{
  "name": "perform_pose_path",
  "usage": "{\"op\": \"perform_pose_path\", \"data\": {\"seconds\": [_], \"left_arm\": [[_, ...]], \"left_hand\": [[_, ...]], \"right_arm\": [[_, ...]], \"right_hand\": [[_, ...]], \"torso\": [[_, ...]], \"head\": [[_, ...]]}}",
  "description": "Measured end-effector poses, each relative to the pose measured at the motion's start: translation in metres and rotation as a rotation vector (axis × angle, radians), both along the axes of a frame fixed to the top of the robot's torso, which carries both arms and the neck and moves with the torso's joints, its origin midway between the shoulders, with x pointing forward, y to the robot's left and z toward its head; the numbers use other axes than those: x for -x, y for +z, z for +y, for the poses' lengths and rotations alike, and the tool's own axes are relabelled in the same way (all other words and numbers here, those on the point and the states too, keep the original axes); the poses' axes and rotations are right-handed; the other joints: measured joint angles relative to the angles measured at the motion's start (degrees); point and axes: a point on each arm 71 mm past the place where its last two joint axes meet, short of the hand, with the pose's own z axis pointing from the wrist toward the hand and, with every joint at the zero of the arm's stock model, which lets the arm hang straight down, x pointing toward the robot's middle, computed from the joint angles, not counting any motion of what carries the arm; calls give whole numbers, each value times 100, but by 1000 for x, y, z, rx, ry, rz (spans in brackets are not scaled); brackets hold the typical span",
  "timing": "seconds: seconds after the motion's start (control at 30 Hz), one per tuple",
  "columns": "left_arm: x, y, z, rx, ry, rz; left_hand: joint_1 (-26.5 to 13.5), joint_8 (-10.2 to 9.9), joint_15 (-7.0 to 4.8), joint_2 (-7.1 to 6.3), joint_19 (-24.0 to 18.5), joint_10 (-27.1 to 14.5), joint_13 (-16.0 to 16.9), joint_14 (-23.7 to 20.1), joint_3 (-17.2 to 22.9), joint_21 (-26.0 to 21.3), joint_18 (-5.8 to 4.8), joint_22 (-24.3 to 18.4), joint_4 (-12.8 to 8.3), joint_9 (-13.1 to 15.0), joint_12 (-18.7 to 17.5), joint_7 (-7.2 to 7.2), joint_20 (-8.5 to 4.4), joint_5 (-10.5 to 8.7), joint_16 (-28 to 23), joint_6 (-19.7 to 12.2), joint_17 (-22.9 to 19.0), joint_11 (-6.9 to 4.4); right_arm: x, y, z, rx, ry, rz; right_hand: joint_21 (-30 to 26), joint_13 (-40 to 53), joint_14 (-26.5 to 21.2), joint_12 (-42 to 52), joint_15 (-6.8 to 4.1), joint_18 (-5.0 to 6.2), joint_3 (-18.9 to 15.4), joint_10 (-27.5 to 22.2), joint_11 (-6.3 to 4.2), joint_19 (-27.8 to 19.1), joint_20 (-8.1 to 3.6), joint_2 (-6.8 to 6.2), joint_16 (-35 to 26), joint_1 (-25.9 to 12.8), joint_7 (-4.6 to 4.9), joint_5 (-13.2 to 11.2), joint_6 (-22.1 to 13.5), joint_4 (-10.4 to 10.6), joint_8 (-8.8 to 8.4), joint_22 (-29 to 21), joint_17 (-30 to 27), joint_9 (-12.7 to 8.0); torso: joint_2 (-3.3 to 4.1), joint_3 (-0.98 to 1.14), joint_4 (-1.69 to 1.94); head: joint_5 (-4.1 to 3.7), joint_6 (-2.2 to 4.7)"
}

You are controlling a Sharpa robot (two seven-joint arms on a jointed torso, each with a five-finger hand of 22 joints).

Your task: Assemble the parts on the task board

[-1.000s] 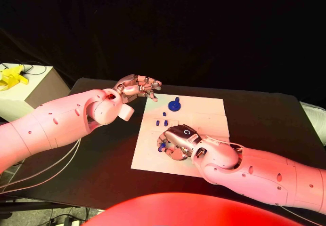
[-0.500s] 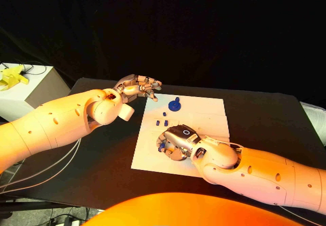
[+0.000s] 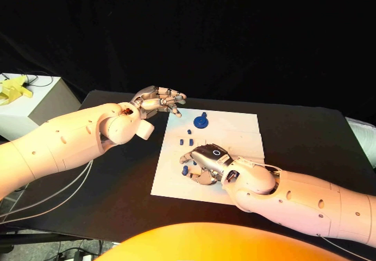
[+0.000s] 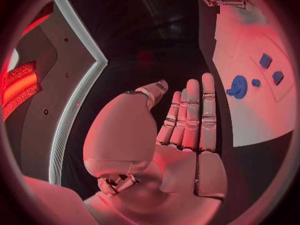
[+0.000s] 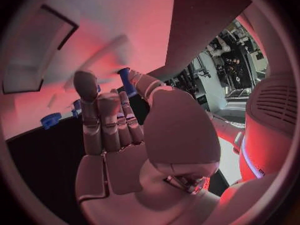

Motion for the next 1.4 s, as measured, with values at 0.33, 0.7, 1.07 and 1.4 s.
{"op": "perform_pose_path", "data": {"seconds": [0.33, 0.7, 1.07, 1.4], "left_arm": [[0, 0, 0, -1, 0, 1], [-1, -2, 3, -5, 9, 3], [-4, -5, 6, -7, 17, 5], [7, -12, 5, -3, 2, 24]], "left_hand": [[0, 0, 0, 0, 0, 0, 0, 0, 0, 0, 0, 0, 0, 0, 0, 0, 0, 0, 0, 0, -1, 0], [1, 0, 0, 1, 3, 0, -1, 0, -2, -6, 0, -3, 2, -1, 0, 0, 0, 0, -4, 0, 0, 0], [31, 0, 0, 31, 42, 2, -12, 0, -48, -66, 1, -59, 48, -8, 0, 0, 0, 0, -32, 0, 15, 2], [31, 0, 0, 31, 42, 103, -2, 0, -64, -100, 1, -78, 63, -7, 0, 0, 0, 0, -32, 0, 25, 1]], "right_arm": [[0, 2, -4, -17, -13, -8], [-20, 27, -42, -103, -74, 16], [-57, 64, -128, -305, -293, 268], [-52, 53, -195, -254, -533, 514]], "right_hand": [[-204, 0, -3, 95, 3, 0, -330, -208, 24, 0, 0, 69, -46, 177, 18, 46, -21, 93, -54, -171, -92, -50], [-437, 39, 68, 667, 0, 89, -962, -197, 22, 138, -6, 290, 17, 862, 84, 182, -46, 828, -152, -310, -15, -206], [1815, 720, 525, 1889, -279, -230, -375, 1640, -275, 806, -228, 82, 1251, 262, -134, 198, 404, 1099, 120, 1724, 1883, -139], [2412, 6242, 523, 6629, -487, -319, -991, 2408, -651, 842, -433, 344, 1779, -961, -468, 805, 446, 1548, 1333, 2357, 2803, 857]], "torso": [[1, 1, 3], [-16, 1, -7], [-116, -27, -59], [-215, -49, -102]], "head": [[-18, 0], [-83, 0], [-259, 0], [-458, 0]]}}
